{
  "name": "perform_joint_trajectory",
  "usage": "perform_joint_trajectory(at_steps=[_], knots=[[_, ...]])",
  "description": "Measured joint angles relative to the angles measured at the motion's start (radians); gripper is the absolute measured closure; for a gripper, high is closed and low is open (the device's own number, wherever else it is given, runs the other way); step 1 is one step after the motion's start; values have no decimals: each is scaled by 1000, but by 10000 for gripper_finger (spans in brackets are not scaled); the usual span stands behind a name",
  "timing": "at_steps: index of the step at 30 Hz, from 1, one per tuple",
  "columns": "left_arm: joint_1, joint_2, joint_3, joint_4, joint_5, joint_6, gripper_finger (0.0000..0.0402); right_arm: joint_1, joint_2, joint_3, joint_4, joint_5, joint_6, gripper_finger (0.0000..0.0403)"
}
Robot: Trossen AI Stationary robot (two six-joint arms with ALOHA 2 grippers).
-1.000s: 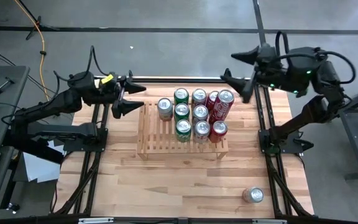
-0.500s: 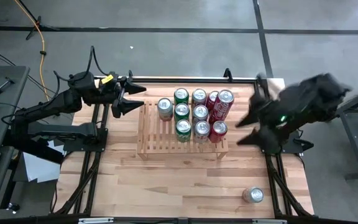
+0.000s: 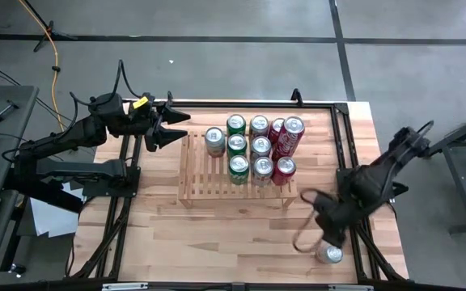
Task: Place canned beverage on shelf
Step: Put the white pink soda can on the shelf
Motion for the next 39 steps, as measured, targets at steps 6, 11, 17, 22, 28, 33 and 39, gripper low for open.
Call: perform_joint_trajectory(at_steps=[6, 11, 17, 22, 28, 33, 39], knots=[[0, 0, 0, -7, 0, 0, 5, 160, -74, -288, 300, -119, 171, 6], [0, 0, 0, -9, 0, 0, 5, 281, -96, -376, 505, -35, 291, 6], [0, 0, 0, -9, 0, 2, 5, 369, -75, -386, 488, 58, 414, 6], [0, 0, 0, -9, 0, 2, 5, 390, -35, -386, 460, 105, 437, 6], [1, 0, 0, -9, 0, 2, 5, 390, 36, -386, 433, 112, 350, 6], [1, 0, 0, -9, 0, 2, 5, 390, 86, -386, 442, 118, 329, 6], [0, 0, 0, -9, 0, 2, 5, 390, 125, -386, 444, 170, 328, 6]])
